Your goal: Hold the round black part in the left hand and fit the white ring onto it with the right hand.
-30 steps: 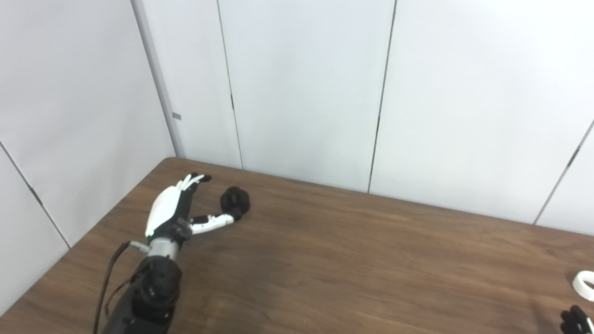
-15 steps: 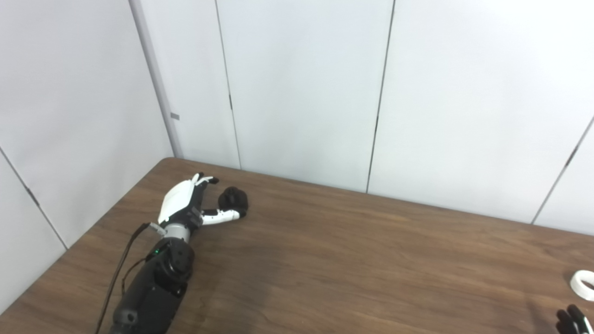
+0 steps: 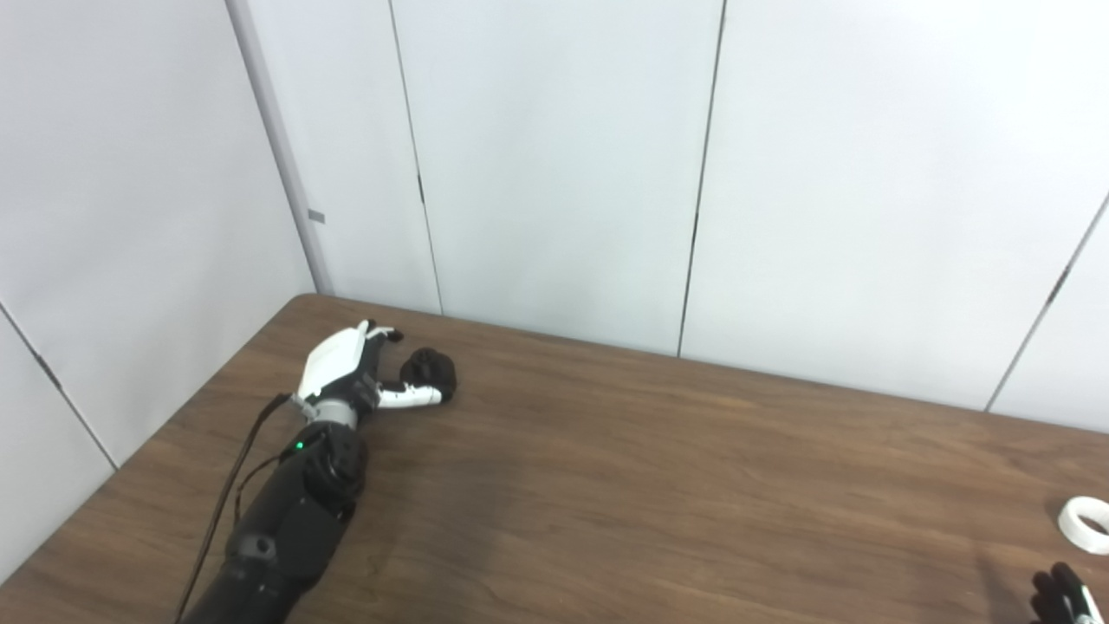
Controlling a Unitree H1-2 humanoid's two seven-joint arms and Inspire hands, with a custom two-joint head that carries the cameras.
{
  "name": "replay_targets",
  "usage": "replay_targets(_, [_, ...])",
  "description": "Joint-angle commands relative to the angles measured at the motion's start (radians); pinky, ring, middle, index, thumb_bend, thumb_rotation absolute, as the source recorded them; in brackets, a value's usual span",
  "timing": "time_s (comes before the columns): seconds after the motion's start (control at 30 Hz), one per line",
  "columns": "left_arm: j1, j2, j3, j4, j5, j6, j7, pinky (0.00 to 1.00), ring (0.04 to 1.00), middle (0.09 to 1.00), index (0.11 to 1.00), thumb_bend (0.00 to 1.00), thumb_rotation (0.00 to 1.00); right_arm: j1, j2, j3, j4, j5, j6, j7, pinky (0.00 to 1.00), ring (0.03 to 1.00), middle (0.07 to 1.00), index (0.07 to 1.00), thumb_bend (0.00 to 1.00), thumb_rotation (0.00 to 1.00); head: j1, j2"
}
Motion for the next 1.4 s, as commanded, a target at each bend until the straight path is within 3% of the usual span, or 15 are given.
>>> replay_targets(0.0, [-0.064, 0.039, -0.010, -0.001, 0.019, 0.000, 0.017, 1.00, 1.000, 1.000, 0.851, 1.00, 0.42, 0.007, 0.008, 0.013, -0.025, 0.002, 0.010, 0.011, 1.00, 0.996, 0.979, 0.996, 0.67, 1.00, 0.000, 0.001])
replay_targets(0.27, [-0.087, 0.040, -0.050, 0.032, 0.018, 0.005, 0.017, 1.00, 1.000, 0.991, 0.829, 1.00, 0.42, 0.015, 0.012, 0.015, -0.042, -0.012, 0.015, 0.004, 1.00, 0.987, 0.966, 0.989, 0.64, 1.00, -0.006, 0.004])
replay_targets(0.47, [-0.088, 0.037, -0.055, 0.041, 0.000, -0.013, 0.010, 1.00, 1.000, 0.982, 0.815, 1.00, 0.38, 0.018, 0.014, 0.012, -0.053, -0.007, 0.023, 0.005, 1.00, 0.987, 0.964, 0.987, 0.61, 1.00, -0.010, 0.007])
replay_targets(1.37, [-0.109, 0.039, -0.079, 0.114, -0.002, -0.014, 0.008, 1.00, 1.000, 0.956, 0.767, 0.94, 0.37, 0.031, 0.021, 0.016, -0.094, -0.014, 0.059, 0.001, 1.00, 1.000, 0.966, 1.000, 0.53, 1.00, -0.018, 0.012])
